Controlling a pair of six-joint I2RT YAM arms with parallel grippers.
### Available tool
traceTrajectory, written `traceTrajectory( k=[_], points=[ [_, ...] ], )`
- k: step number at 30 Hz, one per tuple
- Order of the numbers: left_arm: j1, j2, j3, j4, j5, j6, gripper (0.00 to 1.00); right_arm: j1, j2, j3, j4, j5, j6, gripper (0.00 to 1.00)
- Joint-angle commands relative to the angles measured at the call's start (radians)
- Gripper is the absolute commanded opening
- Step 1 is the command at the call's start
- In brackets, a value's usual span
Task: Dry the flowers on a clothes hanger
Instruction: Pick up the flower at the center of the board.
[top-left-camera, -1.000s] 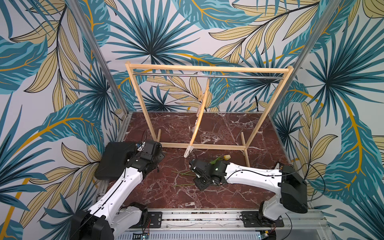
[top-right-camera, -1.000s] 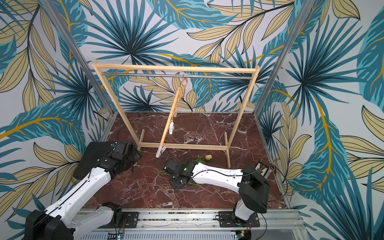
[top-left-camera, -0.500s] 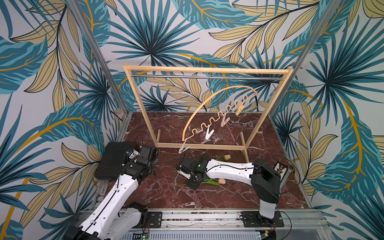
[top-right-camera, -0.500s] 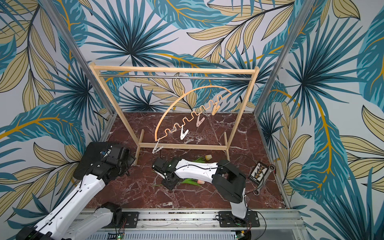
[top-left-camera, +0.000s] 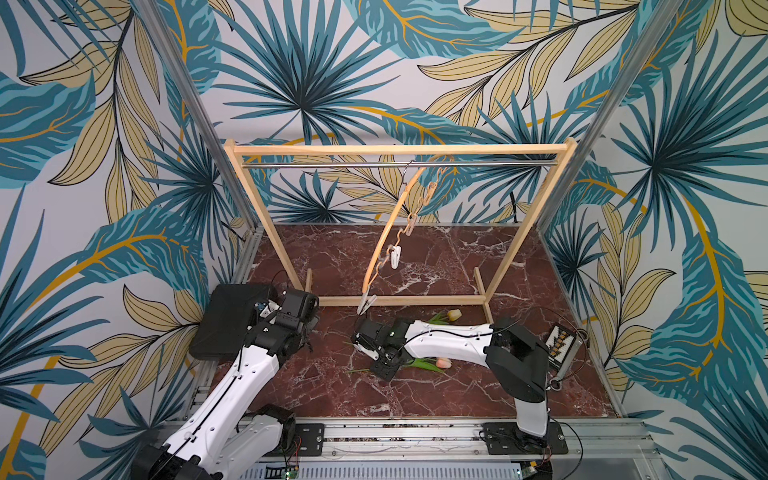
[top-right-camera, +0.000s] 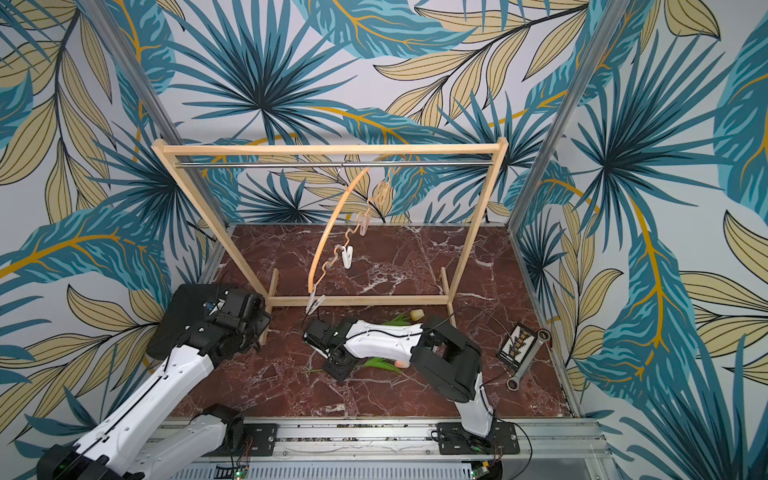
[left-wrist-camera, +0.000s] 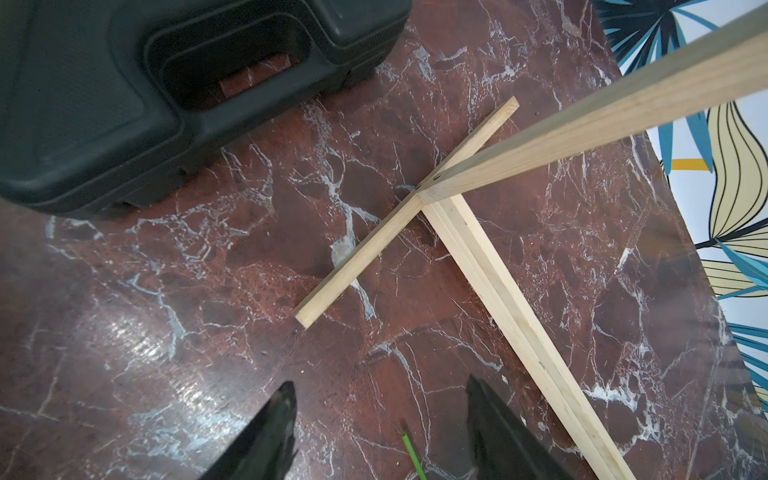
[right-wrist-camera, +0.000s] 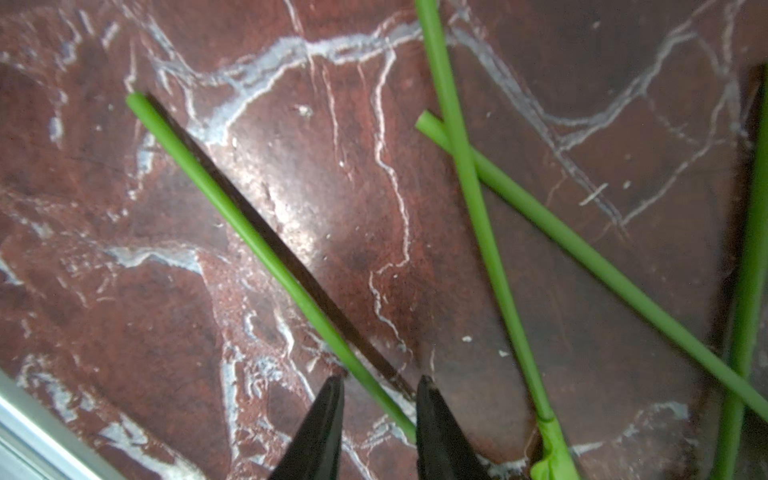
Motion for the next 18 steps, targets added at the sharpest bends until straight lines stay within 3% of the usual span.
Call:
traceTrajectory(
  k=[1, 12, 18],
  points=[
    [-0.002, 0.021, -0.023, 0.047, -0.037, 0.064, 0.66, 0.004, 0.049, -0.018, -0.025, 0.033, -0.005, 0.33],
    [0.019, 0.054, 0.001, 0.140, -0.085, 0.184, 0.64, -0.017, 0.100, -0.024, 0.010, 0.088, 0.012, 0.32],
    [0.075, 0.153, 0.082, 0.243, -0.017, 0.339, 0.62, -0.039, 0.106, -0.037, 0.025, 0.089, 0.026, 0.21]
  ],
)
